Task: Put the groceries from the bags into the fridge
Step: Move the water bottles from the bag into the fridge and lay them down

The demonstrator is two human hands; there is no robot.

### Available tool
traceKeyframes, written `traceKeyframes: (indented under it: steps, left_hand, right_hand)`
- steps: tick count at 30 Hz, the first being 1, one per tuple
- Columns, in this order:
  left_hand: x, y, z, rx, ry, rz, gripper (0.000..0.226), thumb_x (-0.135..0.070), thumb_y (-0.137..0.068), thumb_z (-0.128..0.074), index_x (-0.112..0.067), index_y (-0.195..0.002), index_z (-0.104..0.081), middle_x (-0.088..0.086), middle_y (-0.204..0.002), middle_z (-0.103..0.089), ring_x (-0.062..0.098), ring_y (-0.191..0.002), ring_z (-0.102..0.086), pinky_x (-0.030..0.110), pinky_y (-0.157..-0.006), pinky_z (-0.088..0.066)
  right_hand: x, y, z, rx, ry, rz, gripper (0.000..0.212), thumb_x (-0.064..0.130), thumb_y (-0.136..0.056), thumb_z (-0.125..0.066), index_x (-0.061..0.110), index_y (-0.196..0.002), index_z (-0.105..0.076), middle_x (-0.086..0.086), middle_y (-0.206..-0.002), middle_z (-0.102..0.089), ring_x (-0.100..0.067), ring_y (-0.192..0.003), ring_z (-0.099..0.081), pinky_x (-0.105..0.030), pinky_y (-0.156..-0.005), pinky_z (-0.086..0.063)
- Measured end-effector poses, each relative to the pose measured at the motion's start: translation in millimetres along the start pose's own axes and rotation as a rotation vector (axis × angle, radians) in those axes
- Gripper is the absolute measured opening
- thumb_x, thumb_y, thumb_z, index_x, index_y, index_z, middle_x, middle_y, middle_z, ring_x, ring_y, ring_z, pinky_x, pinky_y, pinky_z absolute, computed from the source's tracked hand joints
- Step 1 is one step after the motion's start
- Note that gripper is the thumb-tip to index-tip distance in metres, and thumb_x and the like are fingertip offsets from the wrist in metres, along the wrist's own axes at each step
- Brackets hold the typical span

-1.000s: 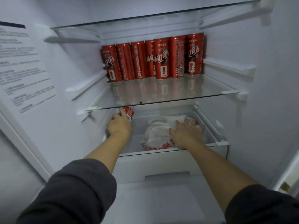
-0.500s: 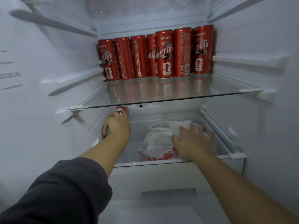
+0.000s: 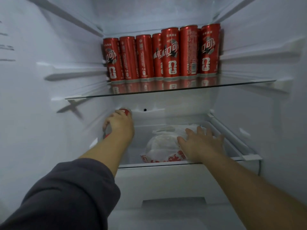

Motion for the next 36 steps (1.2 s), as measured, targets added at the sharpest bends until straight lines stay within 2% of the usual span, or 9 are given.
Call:
traceKeyframes:
  steps: [5, 13, 20, 22, 25, 28, 31, 33, 36]
  left_hand:
    - [2.5, -6.9, 0.8, -0.035, -0.073, -0.018, 0.059, -0.026, -0.097, -0.043, -0.013, -0.149, -0.021, 0.026, -0.138, -0.040, 0.037, -0.115, -0.050, 0.047, -0.083, -0.050]
    - [-11.2, -10.0, 0.9, 0.053, -0.227, -0.114, 0.082, -0.035, -0.097, -0.050, -0.008, -0.154, 0.001, 0.008, -0.162, 0.000, 0.047, -0.133, -0.033, 0.056, -0.102, -0.036]
    - [-4.7, -12.3, 12.2, -0.044, -0.099, -0.113, 0.071, -0.038, -0.099, -0.040, -0.012, -0.155, -0.005, 0.011, -0.163, 0.002, 0.037, -0.147, -0.008, 0.066, -0.113, -0.005]
    - [-5.9, -3.0, 22.7, -0.113, -0.103, -0.146, 0.069, -0.037, -0.099, -0.041, -0.012, -0.155, -0.010, 0.014, -0.162, -0.003, 0.038, -0.146, -0.011, 0.063, -0.114, -0.008]
    - [-10.7, 16.9, 47.3, -0.163, 0.067, -0.145, 0.057, -0.031, -0.095, -0.044, -0.014, -0.148, -0.031, 0.012, -0.149, -0.031, 0.035, -0.136, -0.029, 0.058, -0.114, -0.014]
    - [-14.0, 48.3, 76.5, -0.158, 0.385, -0.114, 0.051, -0.032, -0.095, -0.042, -0.020, -0.144, -0.035, 0.007, -0.147, -0.035, 0.032, -0.139, -0.025, 0.067, -0.112, -0.001]
    - [-23.1, 103.4, 94.7, -0.178, 0.657, -0.135, 0.050, -0.039, -0.096, -0.042, -0.025, -0.144, -0.037, 0.006, -0.155, -0.026, 0.025, -0.146, -0.017, 0.070, -0.108, 0.013]
    - [-27.6, 149.0, 103.4, -0.220, 0.809, -0.190, 0.049, -0.039, -0.090, -0.053, -0.025, -0.136, -0.049, 0.005, -0.150, -0.039, 0.022, -0.141, -0.032, 0.072, -0.108, 0.006]
    - [-25.0, 207.0, 117.6, -0.317, 1.010, -0.228, 0.040, -0.027, -0.074, -0.075, -0.021, -0.113, -0.068, 0.005, -0.124, -0.064, 0.024, -0.116, -0.060, 0.075, -0.103, -0.017]
  right_hand:
    - [2.8, -1.1, -0.2, 0.013, -0.005, 0.006, 0.066, 0.064, -0.095, -0.011, 0.034, -0.154, -0.014, -0.006, -0.164, -0.009, -0.035, -0.148, -0.012, -0.063, -0.114, -0.008]
    - [0.3, 3.3, 2.4, 0.013, -0.008, 0.010, 0.065, 0.063, -0.096, -0.011, 0.035, -0.155, -0.010, -0.004, -0.164, -0.003, -0.034, -0.149, -0.007, -0.063, -0.115, -0.008]
    - [1.9, 2.9, 3.4, 0.000, -0.046, 0.020, 0.065, 0.065, -0.096, -0.010, 0.037, -0.154, -0.008, -0.001, -0.165, -0.001, -0.029, -0.150, -0.004, -0.062, -0.115, -0.007]
    - [2.4, 4.3, 7.9, -0.041, -0.116, 0.027, 0.065, 0.066, -0.096, -0.012, 0.037, -0.154, -0.010, 0.001, -0.165, -0.004, -0.025, -0.150, -0.004, -0.059, -0.116, -0.008]
    - [-3.3, 13.5, 20.1, -0.176, -0.163, 0.014, 0.058, 0.058, -0.099, -0.018, 0.036, -0.154, -0.014, 0.003, -0.163, -0.011, -0.019, -0.150, -0.008, -0.053, -0.118, -0.014]
    - [-9.1, 43.1, 24.9, -0.232, -0.121, -0.011, 0.058, 0.054, -0.099, -0.017, 0.034, -0.153, -0.023, 0.001, -0.163, -0.013, -0.022, -0.149, -0.015, -0.053, -0.117, -0.021]
    - [-10.5, 84.9, 29.2, -0.313, -0.089, -0.019, 0.062, 0.053, -0.086, -0.030, 0.025, -0.132, -0.060, -0.011, -0.140, -0.054, -0.034, -0.126, -0.054, -0.061, -0.094, -0.048]
    - [-19.4, 117.6, 37.5, -0.327, -0.013, -0.066, 0.054, 0.047, -0.079, -0.046, 0.019, -0.119, -0.069, -0.013, -0.124, -0.066, -0.035, -0.112, -0.064, -0.060, -0.081, -0.054]
    - [-36.3, 171.5, 57.3, -0.310, 0.102, -0.092, 0.060, 0.049, -0.067, -0.057, 0.017, -0.115, -0.072, -0.012, -0.121, -0.068, -0.035, -0.111, -0.065, -0.057, -0.080, -0.055]
Point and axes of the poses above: each hand's wrist, its own y-axis away from the middle knuckle, its own z-axis out of the back of the hand, x = y × z, the point moved 8 cm from there along -y, towards the middle knuckle
